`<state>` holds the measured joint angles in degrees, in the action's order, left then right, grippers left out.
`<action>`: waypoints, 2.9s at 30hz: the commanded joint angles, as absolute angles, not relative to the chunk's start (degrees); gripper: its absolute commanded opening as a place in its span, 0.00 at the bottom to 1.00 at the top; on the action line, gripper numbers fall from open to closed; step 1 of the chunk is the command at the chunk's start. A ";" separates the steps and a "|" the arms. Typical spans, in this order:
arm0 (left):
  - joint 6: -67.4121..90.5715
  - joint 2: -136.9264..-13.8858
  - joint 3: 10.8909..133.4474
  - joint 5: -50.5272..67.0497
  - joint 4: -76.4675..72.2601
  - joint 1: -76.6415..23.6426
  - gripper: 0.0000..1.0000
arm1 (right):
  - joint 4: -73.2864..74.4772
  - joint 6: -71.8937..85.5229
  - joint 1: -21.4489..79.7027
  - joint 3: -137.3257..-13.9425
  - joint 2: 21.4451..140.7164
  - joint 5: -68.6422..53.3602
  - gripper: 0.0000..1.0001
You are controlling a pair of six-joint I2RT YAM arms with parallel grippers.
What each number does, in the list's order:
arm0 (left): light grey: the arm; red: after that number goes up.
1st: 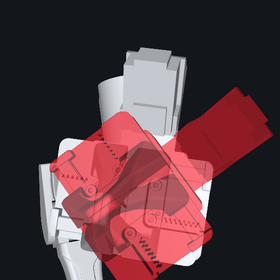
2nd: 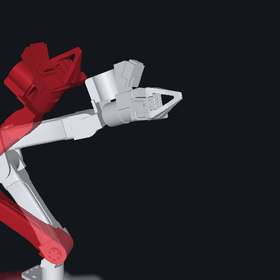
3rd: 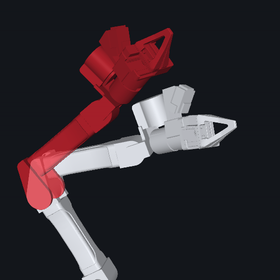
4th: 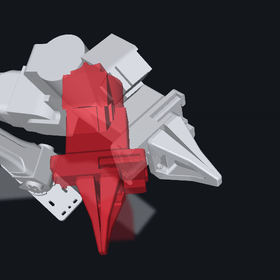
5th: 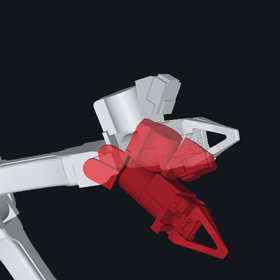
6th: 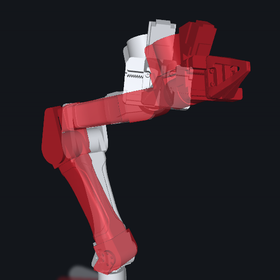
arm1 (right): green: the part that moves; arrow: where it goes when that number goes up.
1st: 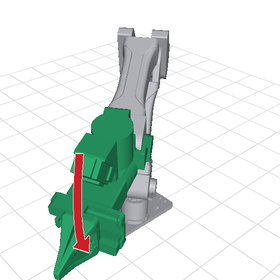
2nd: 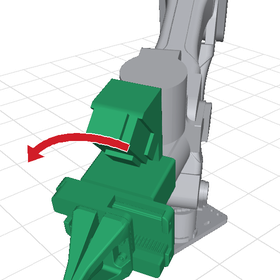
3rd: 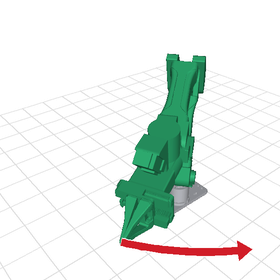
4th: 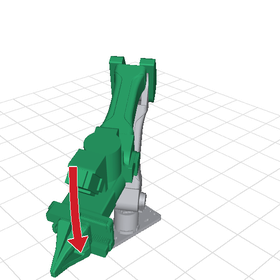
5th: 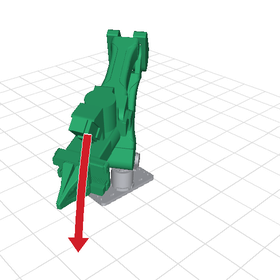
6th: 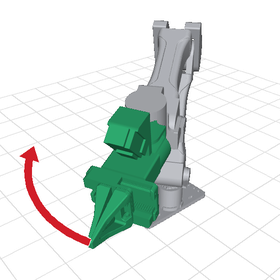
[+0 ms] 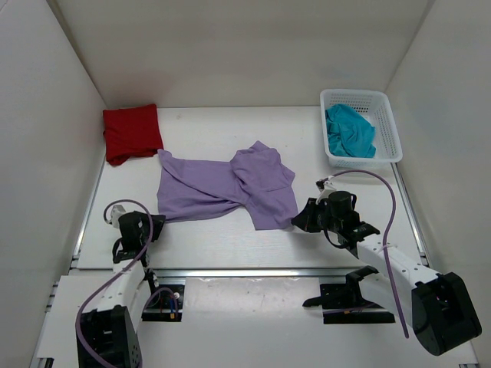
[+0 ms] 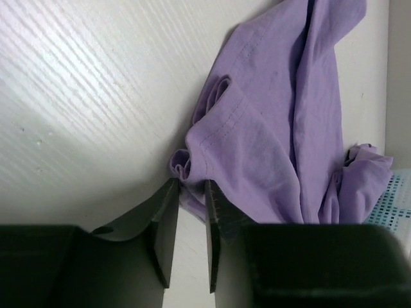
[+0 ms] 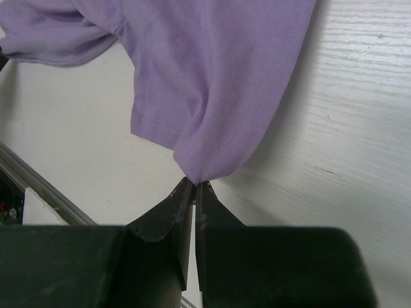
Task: Fold and stack the t-shirts
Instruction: Flatten out the tshirt
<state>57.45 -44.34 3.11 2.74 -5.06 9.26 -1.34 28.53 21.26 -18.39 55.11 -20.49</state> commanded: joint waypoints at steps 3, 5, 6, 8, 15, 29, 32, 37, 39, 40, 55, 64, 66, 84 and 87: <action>56.86 -41.23 1.67 0.18 1.57 7.65 0.29 | -3.96 28.39 21.09 -18.63 54.93 -20.83 0.00; 56.78 -41.05 1.67 0.17 1.50 7.47 0.34 | -4.22 28.21 21.36 -18.54 54.58 -20.83 0.00; 56.86 -40.96 1.50 0.52 1.49 7.56 0.48 | -4.13 28.56 20.92 -18.46 55.02 -20.66 0.00; 56.69 -40.61 2.02 0.96 1.14 7.12 0.61 | -4.30 28.21 21.35 -18.54 54.93 -21.18 0.00; 52.91 -39.29 6.85 -1.67 9.38 3.79 0.43 | -4.92 28.13 20.84 -18.54 55.28 -21.62 0.00; 57.04 -42.54 3.08 -0.18 3.00 8.34 0.37 | -4.84 28.48 20.66 -18.63 53.97 -22.33 0.00; 56.60 -44.30 3.25 1.50 2.72 9.41 0.28 | -4.75 28.57 20.31 -18.19 53.09 -22.24 0.00; 55.99 -43.24 3.25 0.18 3.34 8.70 0.30 | -5.45 28.74 20.57 -17.84 52.83 -22.41 0.00; 55.73 -42.98 3.08 0.44 2.90 8.70 0.44 | -5.19 28.74 20.65 -17.84 52.91 -22.50 0.01; 56.16 -43.07 2.64 0.61 2.73 8.79 0.46 | -5.36 28.65 20.65 -17.84 52.82 -22.41 0.00; 54.76 -48.16 4.66 1.06 -1.49 9.67 0.35 | -5.01 28.83 20.39 -18.28 52.56 -23.03 0.00; 53.00 -53.61 6.41 2.99 -5.27 9.76 0.15 | -5.10 29.09 19.95 -18.46 53.87 -23.11 0.00; 52.13 -53.79 8.17 2.81 -4.40 9.84 0.02 | -5.27 29.09 19.60 -18.63 53.70 -23.03 0.00; 43.77 -57.48 61.30 34.18 7.64 13.26 0.00 | 29.25 16.55 40.05 -78.06 50.52 19.03 0.00; 46.31 -58.97 70.90 36.73 8.36 14.93 0.00 | 34.61 10.49 46.04 -97.05 57.63 27.31 0.00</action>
<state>44.49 -59.09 63.00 29.78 7.90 13.15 29.65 18.52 42.19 -83.57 54.13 12.88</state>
